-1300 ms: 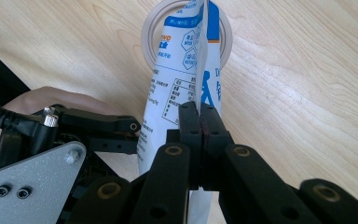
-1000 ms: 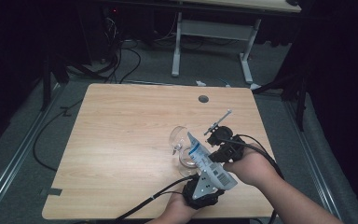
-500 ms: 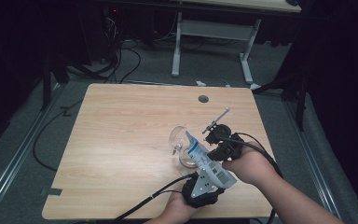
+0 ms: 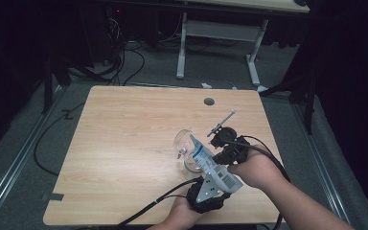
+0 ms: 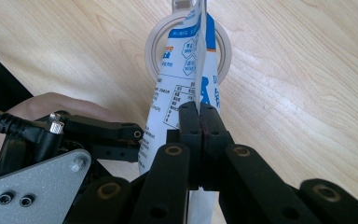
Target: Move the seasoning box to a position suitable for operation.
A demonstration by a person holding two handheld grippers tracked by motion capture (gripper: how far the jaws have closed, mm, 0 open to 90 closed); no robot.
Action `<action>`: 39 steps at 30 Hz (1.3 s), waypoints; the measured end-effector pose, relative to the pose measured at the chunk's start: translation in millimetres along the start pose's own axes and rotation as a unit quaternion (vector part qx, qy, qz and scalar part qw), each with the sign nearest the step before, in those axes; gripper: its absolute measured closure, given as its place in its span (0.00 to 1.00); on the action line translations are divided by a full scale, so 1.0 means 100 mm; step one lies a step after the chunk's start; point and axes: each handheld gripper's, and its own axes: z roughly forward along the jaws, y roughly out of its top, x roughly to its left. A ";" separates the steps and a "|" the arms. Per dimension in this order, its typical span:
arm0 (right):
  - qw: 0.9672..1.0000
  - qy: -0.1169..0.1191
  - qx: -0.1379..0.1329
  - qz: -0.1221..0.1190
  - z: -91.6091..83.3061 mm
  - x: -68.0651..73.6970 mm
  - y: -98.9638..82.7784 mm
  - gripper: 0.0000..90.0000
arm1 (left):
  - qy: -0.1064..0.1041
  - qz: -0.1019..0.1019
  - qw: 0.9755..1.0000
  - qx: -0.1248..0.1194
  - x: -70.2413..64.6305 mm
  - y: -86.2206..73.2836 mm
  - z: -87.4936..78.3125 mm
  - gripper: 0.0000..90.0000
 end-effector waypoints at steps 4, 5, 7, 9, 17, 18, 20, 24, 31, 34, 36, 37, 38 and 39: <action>1.000 -0.002 -0.001 -0.001 -0.01 -0.01 0.00 1.00 | 0.000 -0.001 1.000 0.000 0.00 0.01 0.00 0.66; 1.000 -0.001 -0.001 -0.001 -0.01 -0.01 0.00 1.00 | 0.000 -0.001 1.000 0.000 0.00 0.01 0.00 0.66; 1.000 -0.001 0.000 -0.001 -0.01 -0.01 0.00 1.00 | 0.000 -0.001 1.000 0.000 0.00 0.01 0.00 0.66; 1.000 -0.001 0.000 -0.001 0.00 -0.01 0.00 1.00 | 0.000 -0.002 1.000 0.000 0.00 0.01 0.00 0.66; 1.000 -0.002 0.003 0.003 -0.01 -0.01 0.01 1.00 | 0.000 -0.003 1.000 -0.002 0.00 0.02 0.01 0.66; 1.000 -0.002 0.003 0.003 -0.01 -0.01 0.01 1.00 | 0.000 -0.003 1.000 -0.002 0.00 0.02 0.01 0.66; 1.000 -0.001 0.004 0.003 -0.01 -0.01 0.01 1.00 | -0.001 -0.004 1.000 -0.003 0.00 0.02 0.01 0.66; 1.000 -0.002 0.001 -0.003 0.00 -0.01 0.02 1.00 | -0.001 -0.005 1.000 -0.004 0.00 0.02 0.01 0.66; 1.000 -0.004 0.004 -0.002 -0.01 0.00 0.03 1.00 | -0.001 -0.006 1.000 -0.005 0.00 0.02 0.00 0.66; 1.000 -0.004 0.004 -0.003 -0.01 0.00 0.03 1.00 | -0.001 -0.007 1.000 -0.006 0.00 0.02 0.00 0.66; 1.000 -0.002 0.003 -0.001 -0.01 0.00 0.03 1.00 | -0.001 -0.007 1.000 -0.006 0.00 0.02 0.00 0.66; 1.000 -0.002 0.004 0.002 -0.02 0.01 0.03 1.00 | -0.002 -0.008 1.000 -0.007 0.00 0.03 -0.01 0.66; 1.000 -0.002 0.005 0.001 -0.02 0.01 0.03 1.00 | -0.002 -0.007 1.000 -0.007 0.00 0.03 -0.01 0.66; 1.000 -0.002 0.005 0.001 -0.02 0.01 0.03 1.00 | -0.002 -0.007 1.000 -0.007 0.00 0.03 -0.01 0.66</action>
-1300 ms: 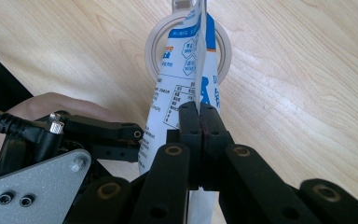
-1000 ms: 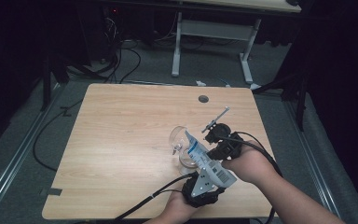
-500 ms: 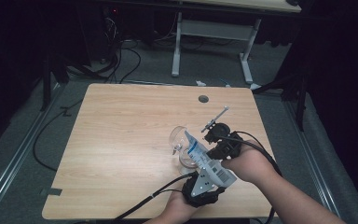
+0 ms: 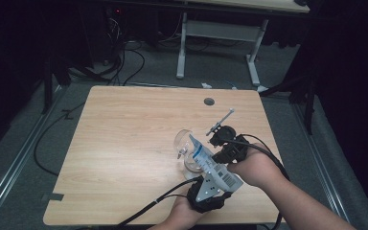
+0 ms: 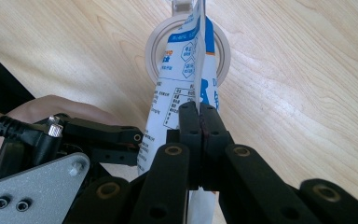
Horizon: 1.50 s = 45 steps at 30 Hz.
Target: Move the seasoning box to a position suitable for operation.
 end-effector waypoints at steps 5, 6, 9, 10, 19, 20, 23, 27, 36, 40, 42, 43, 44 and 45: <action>1.000 0.001 -0.001 -0.009 0.00 -0.01 0.00 1.00 | 0.000 0.001 1.000 0.000 0.00 0.00 0.00 0.66; 1.000 0.001 0.000 -0.008 0.00 -0.01 0.01 1.00 | 0.000 0.001 1.000 0.000 0.00 0.00 0.00 0.66; 1.000 0.001 0.002 -0.006 0.01 0.00 0.01 1.00 | 0.000 0.001 1.000 0.000 0.00 0.00 0.00 0.66; 1.000 0.001 0.002 -0.006 0.01 0.00 0.01 1.00 | 0.000 0.001 1.000 0.000 0.00 0.00 0.00 0.66; 1.000 0.000 -0.001 -0.009 0.01 -0.01 0.01 1.00 | -0.001 -0.002 1.000 0.000 0.00 0.01 0.00 0.66; 1.000 -0.001 -0.001 -0.011 0.00 -0.01 0.01 1.00 | -0.001 -0.002 1.000 0.000 0.00 0.01 0.00 0.66; 1.000 0.000 -0.001 -0.011 0.00 -0.01 0.01 1.00 | -0.001 -0.003 1.000 -0.001 0.00 0.01 0.00 0.66; 1.000 0.000 0.000 -0.010 0.00 -0.01 0.01 1.00 | -0.002 -0.003 1.000 0.000 0.01 0.01 0.00 0.66; 1.000 0.000 -0.003 -0.008 0.00 -0.01 0.03 1.00 | -0.001 -0.006 1.000 -0.003 0.01 0.02 0.00 0.66; 1.000 -0.002 -0.001 -0.010 0.00 -0.01 0.03 1.00 | -0.003 -0.008 1.000 -0.003 0.01 0.02 0.00 0.66; 1.000 0.000 -0.003 -0.012 0.00 -0.02 0.03 1.00 | -0.004 -0.008 1.000 -0.002 0.02 0.03 0.00 0.66; 1.000 0.000 -0.003 -0.012 0.00 -0.02 0.03 1.00 | -0.004 -0.008 1.000 -0.002 0.02 0.03 0.00 0.66; 1.000 0.000 -0.004 -0.010 0.00 -0.02 0.03 1.00 | -0.004 -0.009 1.000 -0.002 0.02 0.03 0.01 0.66; 1.000 0.001 -0.002 -0.007 0.00 -0.02 0.03 1.00 | -0.004 -0.009 1.000 -0.002 0.02 0.02 0.01 0.66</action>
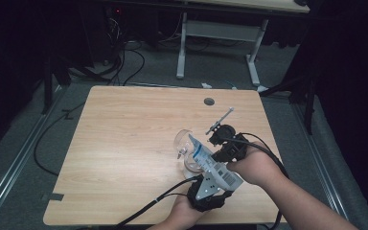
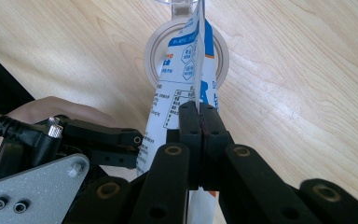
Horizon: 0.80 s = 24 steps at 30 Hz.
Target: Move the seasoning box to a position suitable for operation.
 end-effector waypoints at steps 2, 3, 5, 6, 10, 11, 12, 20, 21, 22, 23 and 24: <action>1.000 -0.001 0.000 -0.001 0.00 0.00 0.00 1.00 | 0.001 0.000 1.000 0.001 0.00 0.00 0.00 0.66; 1.000 0.000 0.000 -0.002 0.00 -0.01 0.00 1.00 | 0.001 -0.001 1.000 0.000 0.01 0.00 0.00 0.66; 1.000 0.001 0.000 -0.003 0.00 -0.01 0.01 1.00 | 0.001 -0.002 1.000 0.000 0.01 0.00 0.00 0.66; 1.000 0.001 -0.001 -0.001 0.01 -0.01 0.01 1.00 | 0.001 -0.002 1.000 0.000 0.01 0.00 0.01 0.66; 1.000 0.002 -0.002 -0.003 0.01 -0.02 0.01 1.00 | 0.001 -0.003 1.000 -0.001 0.01 0.00 0.01 0.66; 1.000 0.002 -0.002 -0.003 0.01 -0.02 0.01 1.00 | 0.000 -0.003 1.000 -0.002 0.01 0.00 0.01 0.66; 1.000 0.002 -0.001 -0.002 0.01 -0.02 0.01 1.00 | -0.001 -0.003 1.000 -0.002 0.01 0.00 0.01 0.66; 1.000 0.002 0.000 -0.008 0.00 -0.03 0.02 1.00 | 0.000 -0.004 1.000 -0.004 0.01 0.00 0.01 0.66; 1.000 0.001 0.000 -0.008 0.01 -0.02 0.02 1.00 | 0.000 -0.004 1.000 -0.005 0.01 0.00 0.01 0.66; 1.000 0.001 0.000 -0.008 0.01 -0.02 0.02 1.00 | 0.000 -0.004 1.000 -0.005 0.01 0.00 0.01 0.66; 1.000 0.001 0.000 -0.008 0.01 -0.02 0.02 1.00 | 0.000 -0.004 1.000 -0.005 0.01 0.00 0.01 0.66; 1.000 0.001 0.001 -0.006 0.01 -0.01 0.02 1.00 | 0.000 -0.005 1.000 -0.005 0.01 0.00 0.01 0.66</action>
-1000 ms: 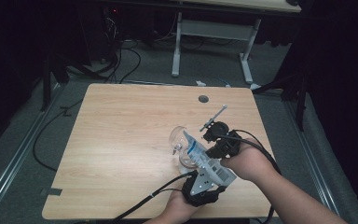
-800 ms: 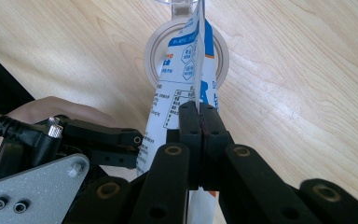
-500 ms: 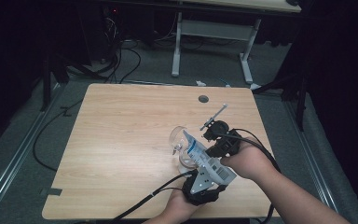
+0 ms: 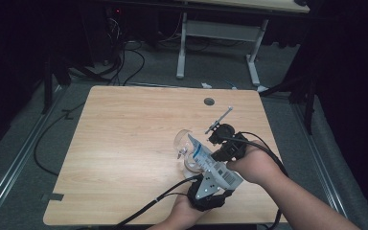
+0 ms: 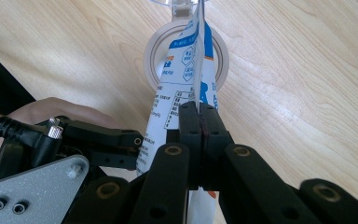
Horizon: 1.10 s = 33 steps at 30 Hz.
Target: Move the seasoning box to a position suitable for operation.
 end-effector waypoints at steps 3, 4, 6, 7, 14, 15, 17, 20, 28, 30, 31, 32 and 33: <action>1.000 0.001 -0.001 -0.001 0.00 0.00 0.00 1.00 | -0.001 -0.001 1.000 -0.001 0.00 0.00 0.00 0.66; 1.000 0.001 -0.001 0.000 0.00 0.00 0.00 1.00 | -0.001 -0.001 1.000 -0.001 0.00 0.00 0.00 0.66; 1.000 0.000 -0.001 -0.002 0.00 -0.01 0.00 1.00 | -0.001 -0.001 1.000 -0.001 0.00 0.00 0.00 0.66; 1.000 0.000 0.000 0.001 0.00 0.00 0.00 1.00 | -0.001 -0.002 1.000 -0.001 0.00 0.00 0.00 0.66; 1.000 0.000 0.001 0.000 0.01 0.00 0.01 1.00 | -0.002 -0.003 1.000 -0.001 0.00 0.00 0.00 0.66; 1.000 0.000 0.001 0.002 0.01 0.00 0.01 1.00 | -0.002 -0.003 1.000 -0.001 0.00 0.00 0.00 0.66; 1.000 0.000 0.001 -0.002 0.02 -0.01 0.01 1.00 | -0.002 -0.003 1.000 -0.001 0.00 0.00 0.00 0.66; 1.000 0.000 0.000 -0.004 0.02 -0.01 0.01 1.00 | -0.002 -0.004 1.000 -0.002 0.00 0.00 0.00 0.66; 1.000 -0.002 0.000 -0.002 0.00 0.01 0.03 1.00 | -0.002 -0.004 1.000 -0.004 0.01 0.01 -0.01 0.66; 1.000 -0.002 0.001 -0.003 0.00 0.01 0.03 1.00 | -0.002 -0.003 1.000 -0.005 0.01 0.01 -0.02 0.66; 1.000 -0.003 0.001 -0.002 0.00 0.01 0.03 1.00 | -0.001 -0.004 1.000 -0.005 0.01 0.02 -0.02 0.66; 1.000 -0.002 0.000 -0.003 0.00 0.01 0.04 1.00 | -0.001 -0.004 1.000 -0.005 0.01 0.02 -0.02 0.66; 1.000 -0.002 0.000 -0.003 -0.01 0.01 0.04 1.00 | -0.001 -0.004 1.000 -0.006 0.01 0.02 -0.02 0.66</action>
